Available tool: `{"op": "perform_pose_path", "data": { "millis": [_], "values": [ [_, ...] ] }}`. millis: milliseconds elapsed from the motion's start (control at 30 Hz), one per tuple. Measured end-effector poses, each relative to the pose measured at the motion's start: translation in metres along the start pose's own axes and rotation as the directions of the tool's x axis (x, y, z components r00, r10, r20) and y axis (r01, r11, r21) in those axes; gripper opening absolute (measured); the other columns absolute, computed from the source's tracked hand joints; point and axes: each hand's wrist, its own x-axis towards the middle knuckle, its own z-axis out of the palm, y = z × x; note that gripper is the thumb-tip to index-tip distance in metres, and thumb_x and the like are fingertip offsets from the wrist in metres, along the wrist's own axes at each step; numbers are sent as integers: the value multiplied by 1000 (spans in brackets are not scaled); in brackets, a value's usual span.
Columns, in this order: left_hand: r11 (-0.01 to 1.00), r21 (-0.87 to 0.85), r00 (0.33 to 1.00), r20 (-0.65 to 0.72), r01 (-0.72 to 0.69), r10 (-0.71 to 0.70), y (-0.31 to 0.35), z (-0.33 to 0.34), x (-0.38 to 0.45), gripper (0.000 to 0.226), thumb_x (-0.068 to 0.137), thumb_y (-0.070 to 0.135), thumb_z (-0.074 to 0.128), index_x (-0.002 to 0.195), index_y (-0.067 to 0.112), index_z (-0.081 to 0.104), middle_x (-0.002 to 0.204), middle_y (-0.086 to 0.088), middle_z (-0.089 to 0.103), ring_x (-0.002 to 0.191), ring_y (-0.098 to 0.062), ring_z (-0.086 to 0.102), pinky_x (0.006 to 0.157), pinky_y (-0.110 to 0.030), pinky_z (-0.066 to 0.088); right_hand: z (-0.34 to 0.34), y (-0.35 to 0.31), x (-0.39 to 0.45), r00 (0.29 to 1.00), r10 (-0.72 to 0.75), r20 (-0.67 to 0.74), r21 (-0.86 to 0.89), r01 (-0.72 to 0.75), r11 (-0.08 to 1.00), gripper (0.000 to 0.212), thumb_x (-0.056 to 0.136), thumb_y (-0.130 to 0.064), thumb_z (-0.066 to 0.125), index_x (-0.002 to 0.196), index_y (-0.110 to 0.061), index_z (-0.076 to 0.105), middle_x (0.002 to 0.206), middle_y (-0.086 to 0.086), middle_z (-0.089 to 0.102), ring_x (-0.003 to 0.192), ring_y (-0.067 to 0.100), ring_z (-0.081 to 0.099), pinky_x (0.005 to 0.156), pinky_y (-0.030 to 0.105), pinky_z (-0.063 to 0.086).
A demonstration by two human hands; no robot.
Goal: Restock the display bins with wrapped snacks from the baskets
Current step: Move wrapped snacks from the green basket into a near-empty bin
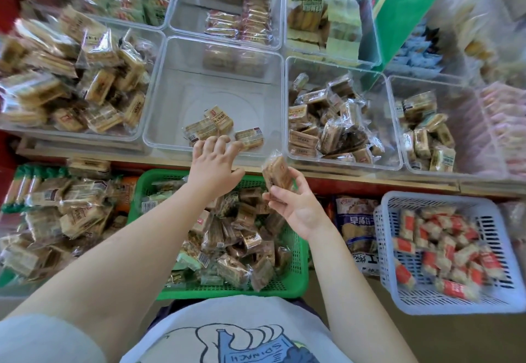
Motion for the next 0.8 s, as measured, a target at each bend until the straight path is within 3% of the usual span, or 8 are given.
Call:
{"op": "perform_pose_path", "data": {
  "millis": [133, 200, 267, 333, 433, 533, 667, 800],
  "values": [
    [1000, 7, 1000, 20, 8, -8, 2, -3, 0, 59, 91, 48, 44, 147, 35, 32, 157, -3, 29, 146, -25, 18, 120, -48, 7, 4, -37, 13, 997, -45, -63, 125, 52, 991, 48, 85, -20, 69, 130, -13, 54, 105, 12, 69, 80, 23, 69, 69, 27, 59],
    [1000, 9, 1000, 30, 4, -5, 3, -6, 0, 59, 91, 48, 45, 147, 35, 32, 158, -3, 29, 146, -25, 19, 120, -48, 8, 6, -62, 23, 991, -69, -116, 107, 82, 991, 45, 90, -16, 66, 134, -8, 54, 108, 15, 68, 81, 25, 70, 68, 28, 60],
    [1000, 12, 999, 39, 4, -4, 3, -7, 0, 60, 90, 49, 46, 147, 35, 32, 157, -3, 29, 146, -26, 19, 120, -49, 9, 8, -93, 33, 975, -136, -174, 99, 154, 983, 42, 98, -6, 58, 139, -7, 49, 118, 20, 67, 88, 29, 71, 78, 34, 62],
    [1000, 21, 999, 44, 5, -6, 3, -8, 0, 61, 90, 48, 47, 147, 35, 33, 157, -4, 29, 145, -27, 20, 119, -49, 9, 8, -123, 44, 942, -237, -236, 142, 275, 951, 48, 99, 3, 51, 145, -12, 44, 126, 23, 60, 96, 32, 69, 94, 43, 58],
    [1000, 27, 999, 32, 2, -3, 4, -8, 0, 61, 89, 48, 48, 146, 34, 34, 156, -5, 31, 145, -28, 22, 118, -49, 10, 10, -145, 57, 889, -334, -315, 87, 377, 922, 62, 99, 8, 49, 152, -22, 38, 132, 23, 52, 104, 36, 66, 97, 49, 56],
    [999, 33, 1000, 31, 0, -1, 3, -6, -1, 62, 89, 49, 48, 147, 34, 33, 156, -5, 31, 145, -29, 21, 118, -49, 10, 10, -128, 63, 898, -288, -333, -29, 295, 955, 59, 98, 9, 47, 149, -22, 44, 122, 23, 57, 104, 35, 68, 92, 43, 59],
    [999, 36, 999, 36, -5, 4, 3, -6, 1, 63, 89, 49, 47, 148, 35, 31, 157, -5, 30, 145, -28, 21, 119, -50, 9, 12, -88, 56, 948, -201, -245, -54, 193, 980, 26, 102, 0, 44, 119, -5, 63, 95, 16, 71, 87, 30, 70, 82, 38, 61],
    [997, 64, 999, -22, -36, 38, -1, -1, 1, 62, 87, 46, 50, 146, 33, 34, 154, -3, 34, 143, -29, 24, 119, -49, 11, 11, -28, 49, 986, -41, -162, -262, -3, 965, 29, 103, -2, 38, 99, -2, 67, 84, 16, 73, 75, 30, 72, 68, 35, 59]
  ]
}}
